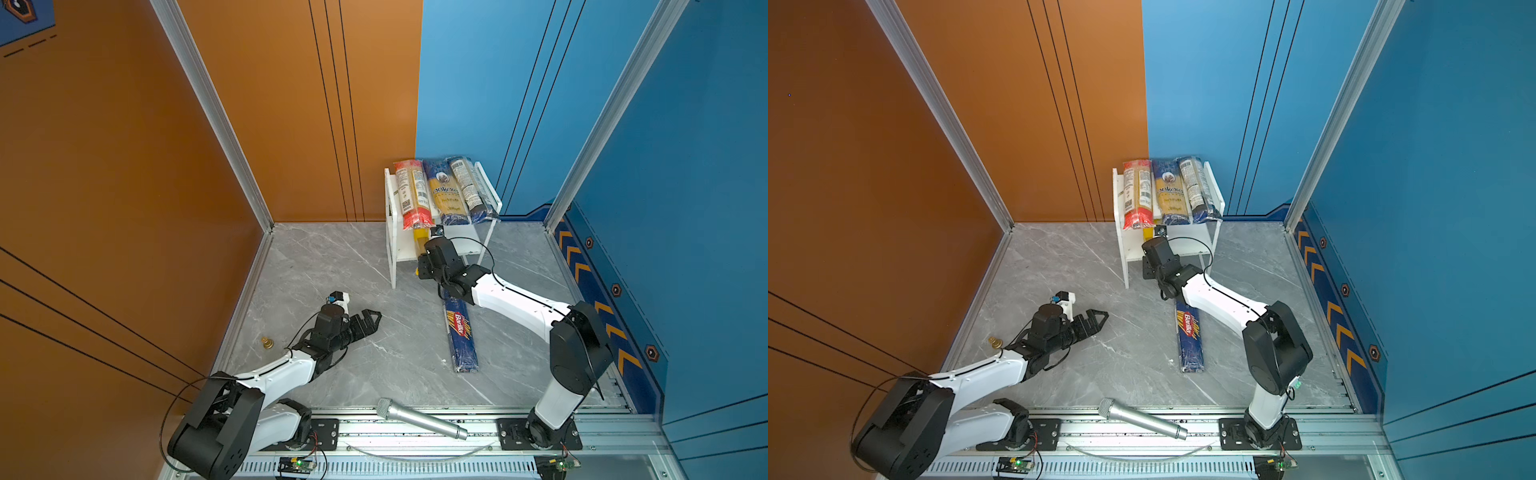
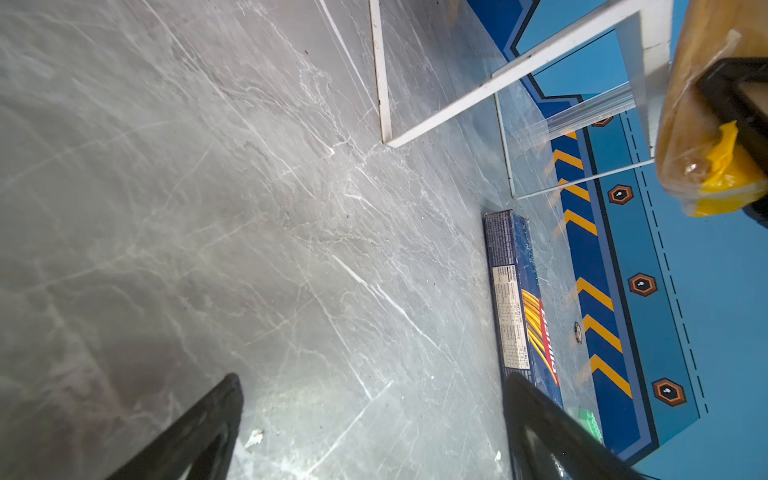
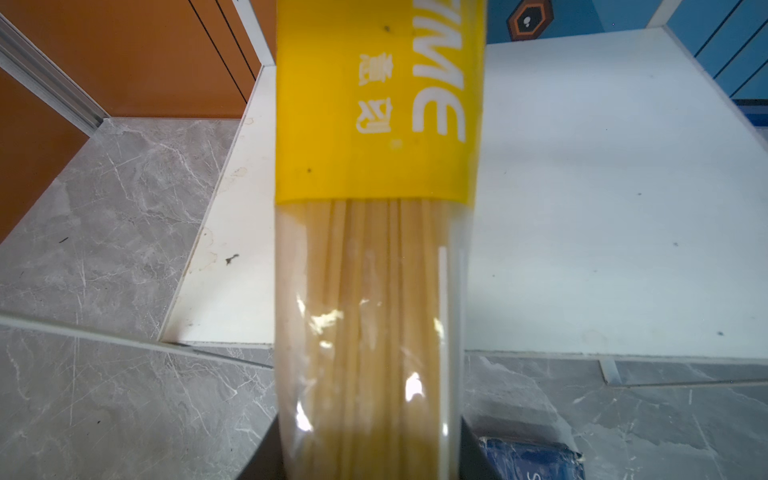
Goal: Place and organize the pasta boxes and bags onto the shelf
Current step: 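Slide the Pastatime pack farther into the lower tier with the right gripper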
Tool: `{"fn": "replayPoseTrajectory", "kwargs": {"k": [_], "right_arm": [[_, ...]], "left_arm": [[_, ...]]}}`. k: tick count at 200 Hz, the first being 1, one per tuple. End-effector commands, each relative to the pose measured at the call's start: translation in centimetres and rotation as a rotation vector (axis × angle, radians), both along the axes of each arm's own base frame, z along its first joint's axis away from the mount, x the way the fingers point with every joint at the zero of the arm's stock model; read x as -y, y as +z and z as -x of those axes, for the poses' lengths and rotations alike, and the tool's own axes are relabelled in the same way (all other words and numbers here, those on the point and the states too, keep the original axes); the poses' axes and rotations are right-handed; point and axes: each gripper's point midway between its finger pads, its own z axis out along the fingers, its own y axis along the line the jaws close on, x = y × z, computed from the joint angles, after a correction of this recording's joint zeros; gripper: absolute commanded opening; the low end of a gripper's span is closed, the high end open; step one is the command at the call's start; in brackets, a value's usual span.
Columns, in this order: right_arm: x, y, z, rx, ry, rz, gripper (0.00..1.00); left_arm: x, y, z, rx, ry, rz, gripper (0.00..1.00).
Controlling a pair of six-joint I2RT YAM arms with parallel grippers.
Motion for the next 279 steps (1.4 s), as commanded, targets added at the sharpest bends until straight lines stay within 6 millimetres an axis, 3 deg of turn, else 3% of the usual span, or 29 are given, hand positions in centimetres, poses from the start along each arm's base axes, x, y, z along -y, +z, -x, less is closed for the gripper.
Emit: {"fn": "replayPoseTrajectory", "kwargs": {"k": [1, 144, 279], "right_arm": [[-0.1, 6.4, -2.3, 0.186, -0.046, -0.099, 0.21], [0.2, 5.1, -2.3, 0.163, -0.067, -0.097, 0.43], [0.7, 4.4, -1.1, 0.155, -0.043, -0.087, 0.56]], "left_arm": [[-0.2, -0.1, 0.3, 0.002, -0.006, 0.005, 0.98], [-0.3, 0.0, 0.2, 0.003, -0.007, 0.009, 0.98], [-0.2, 0.1, 0.2, 0.003, -0.008, 0.016, 0.98]]}}
